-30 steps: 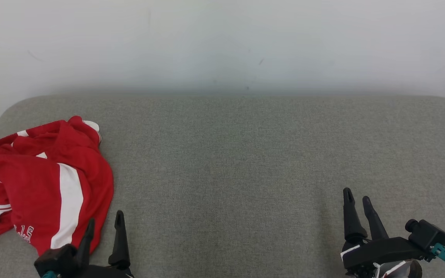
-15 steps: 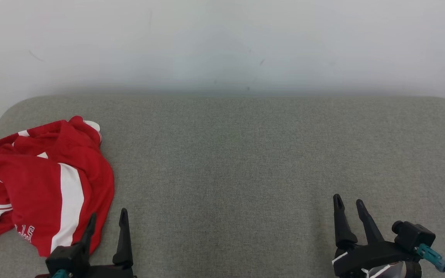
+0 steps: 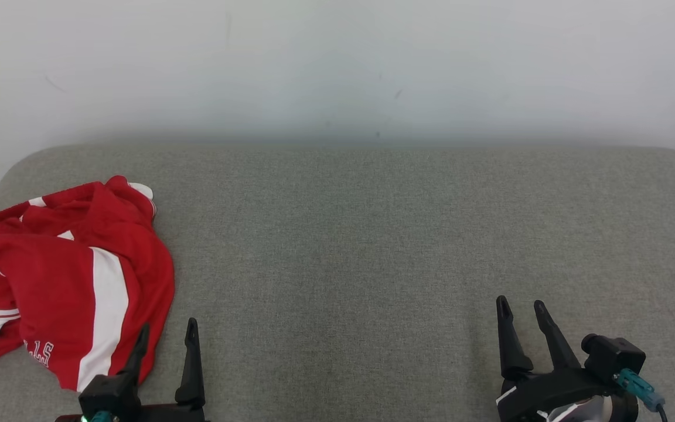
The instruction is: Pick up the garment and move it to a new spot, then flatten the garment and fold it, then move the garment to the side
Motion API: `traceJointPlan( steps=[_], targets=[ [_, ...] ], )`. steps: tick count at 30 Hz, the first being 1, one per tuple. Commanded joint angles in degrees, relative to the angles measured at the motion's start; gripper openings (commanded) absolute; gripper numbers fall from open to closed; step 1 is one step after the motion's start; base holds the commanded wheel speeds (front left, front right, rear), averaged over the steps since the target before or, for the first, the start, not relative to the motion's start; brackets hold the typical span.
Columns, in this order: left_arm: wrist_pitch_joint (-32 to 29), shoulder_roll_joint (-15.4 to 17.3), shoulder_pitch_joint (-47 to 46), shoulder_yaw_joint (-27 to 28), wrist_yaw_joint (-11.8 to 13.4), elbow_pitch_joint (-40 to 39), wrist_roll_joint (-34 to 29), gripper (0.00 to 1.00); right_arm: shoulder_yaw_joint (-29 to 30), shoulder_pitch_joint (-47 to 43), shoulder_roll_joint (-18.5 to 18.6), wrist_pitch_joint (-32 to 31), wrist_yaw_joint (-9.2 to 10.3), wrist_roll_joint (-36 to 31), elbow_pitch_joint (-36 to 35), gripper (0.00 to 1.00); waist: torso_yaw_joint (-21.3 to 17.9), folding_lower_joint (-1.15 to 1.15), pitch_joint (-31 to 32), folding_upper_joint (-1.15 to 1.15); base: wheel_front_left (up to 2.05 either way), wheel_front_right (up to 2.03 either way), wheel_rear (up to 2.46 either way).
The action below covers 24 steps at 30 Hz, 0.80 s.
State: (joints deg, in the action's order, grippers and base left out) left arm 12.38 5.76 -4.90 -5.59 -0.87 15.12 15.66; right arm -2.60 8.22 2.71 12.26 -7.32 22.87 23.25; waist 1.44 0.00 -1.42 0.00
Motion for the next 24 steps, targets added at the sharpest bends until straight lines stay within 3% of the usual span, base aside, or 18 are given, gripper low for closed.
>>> traceJointPlan(
  steps=[1,24],
  targets=[
    [0.5,-0.2,-0.9,0.1,-0.2,0.0,-1.3,1.0,-0.2,0.8,0.2,0.6,-0.24,-1.3,0.2,1.0,0.0,0.0,0.1,0.0,0.0,0.0,0.0],
    [2.9,-1.6,-0.7,1.7,-1.9,1.9,-9.4,1.0,-2.0,1.0,0.3,3.0,-0.26,-9.1,2.0,1.0,0.3,0.0,0.8,0.0,0.0,0.0,0.0]
  ],
)
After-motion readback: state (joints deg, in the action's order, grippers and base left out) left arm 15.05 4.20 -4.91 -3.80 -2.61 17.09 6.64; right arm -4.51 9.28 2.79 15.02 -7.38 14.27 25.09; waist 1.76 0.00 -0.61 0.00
